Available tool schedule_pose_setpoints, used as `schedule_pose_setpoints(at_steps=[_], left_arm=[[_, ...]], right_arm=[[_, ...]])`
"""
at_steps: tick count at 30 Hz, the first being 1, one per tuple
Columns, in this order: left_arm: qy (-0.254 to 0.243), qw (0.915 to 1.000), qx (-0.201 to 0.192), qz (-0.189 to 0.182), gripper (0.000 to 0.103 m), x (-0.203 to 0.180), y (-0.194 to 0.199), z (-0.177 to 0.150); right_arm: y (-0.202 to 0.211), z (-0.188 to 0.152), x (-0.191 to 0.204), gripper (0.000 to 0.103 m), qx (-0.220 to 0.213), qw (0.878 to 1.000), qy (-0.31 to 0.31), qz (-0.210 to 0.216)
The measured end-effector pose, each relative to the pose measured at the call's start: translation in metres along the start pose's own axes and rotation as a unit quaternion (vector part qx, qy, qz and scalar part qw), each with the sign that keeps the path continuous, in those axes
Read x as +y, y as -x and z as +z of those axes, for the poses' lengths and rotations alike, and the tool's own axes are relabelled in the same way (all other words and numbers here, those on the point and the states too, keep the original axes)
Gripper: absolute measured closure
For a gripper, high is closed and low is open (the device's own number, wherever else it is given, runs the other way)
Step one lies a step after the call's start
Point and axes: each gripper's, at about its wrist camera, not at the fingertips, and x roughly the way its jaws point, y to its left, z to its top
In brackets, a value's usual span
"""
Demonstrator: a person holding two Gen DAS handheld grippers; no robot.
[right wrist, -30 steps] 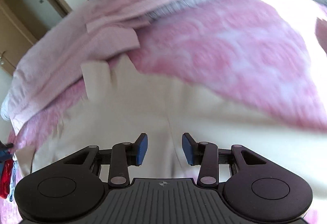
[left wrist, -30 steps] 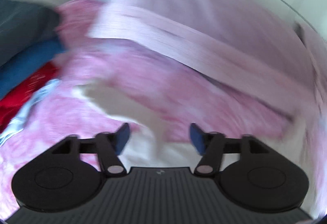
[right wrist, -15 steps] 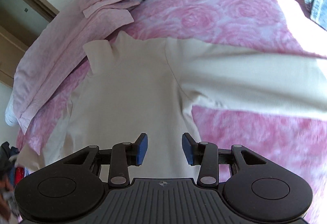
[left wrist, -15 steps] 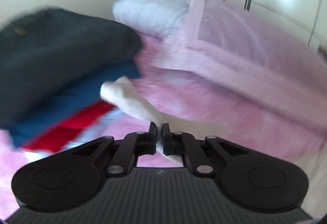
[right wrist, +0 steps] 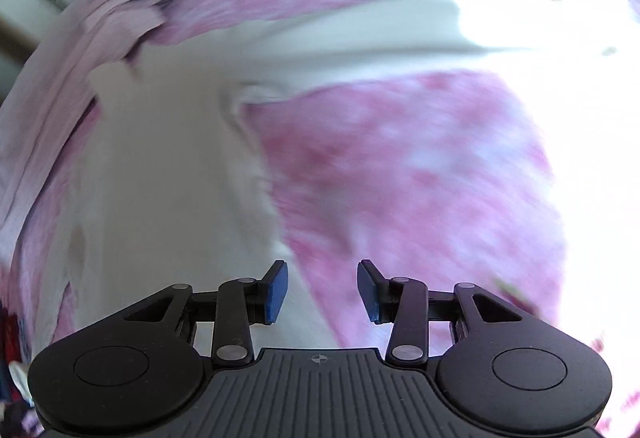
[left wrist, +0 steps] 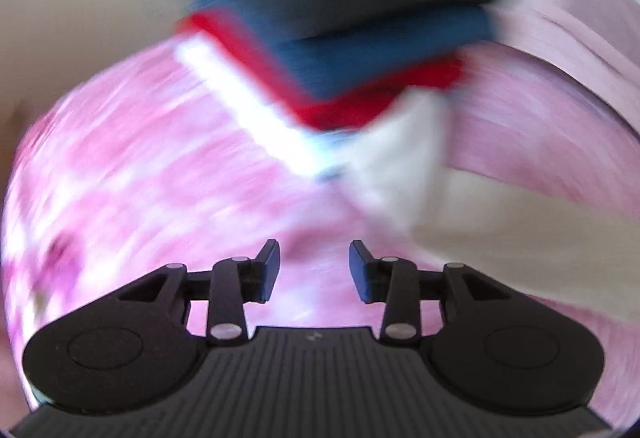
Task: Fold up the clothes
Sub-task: 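Grasp the cream garment hem with the left tool while the right tool grasps it too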
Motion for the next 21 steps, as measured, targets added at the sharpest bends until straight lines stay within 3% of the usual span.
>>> schedule_pose_setpoints(at_steps=[2,5,6,8,11,14,17,20,21], left_arm=[[0.060,0.9978,0.022,0.018,0.072,0.025,0.009,-0.006],[0.006,0.9962,0.072,-0.049,0.072,0.024,0.030,-0.029],[-0.040,0.9912,0.093,-0.086,0.072,0.014,0.039,-0.042],[-0.127,0.9691,0.132,-0.165,0.071,-0.006,0.057,-0.071],[-0.199,0.9166,0.192,-0.289,0.064,-0.026,0.085,-0.108],[-0.218,0.8832,0.238,-0.340,0.055,-0.036,0.101,-0.138],[-0.232,0.8600,0.269,-0.366,0.053,-0.044,0.111,-0.163],[-0.252,0.8513,0.269,-0.374,0.055,-0.052,0.121,-0.180],[-0.259,0.8485,0.271,-0.374,0.061,-0.055,0.124,-0.186]], right_arm=[[0.012,-0.011,-0.018,0.052,0.002,1.000,-0.021,-0.014],[0.026,-0.030,-0.042,0.051,0.008,0.998,-0.055,-0.026],[0.030,-0.036,-0.050,0.051,0.012,0.997,-0.071,-0.026],[0.036,-0.050,-0.065,0.051,0.021,0.994,-0.107,-0.018],[0.044,-0.068,-0.078,0.050,0.026,0.990,-0.135,0.011],[0.051,-0.083,-0.084,0.050,0.023,0.989,-0.143,0.040],[0.051,-0.091,-0.090,0.050,0.019,0.984,-0.163,0.075],[0.048,-0.101,-0.096,0.050,0.019,0.974,-0.198,0.110],[0.044,-0.104,-0.097,0.050,0.022,0.969,-0.211,0.127]])
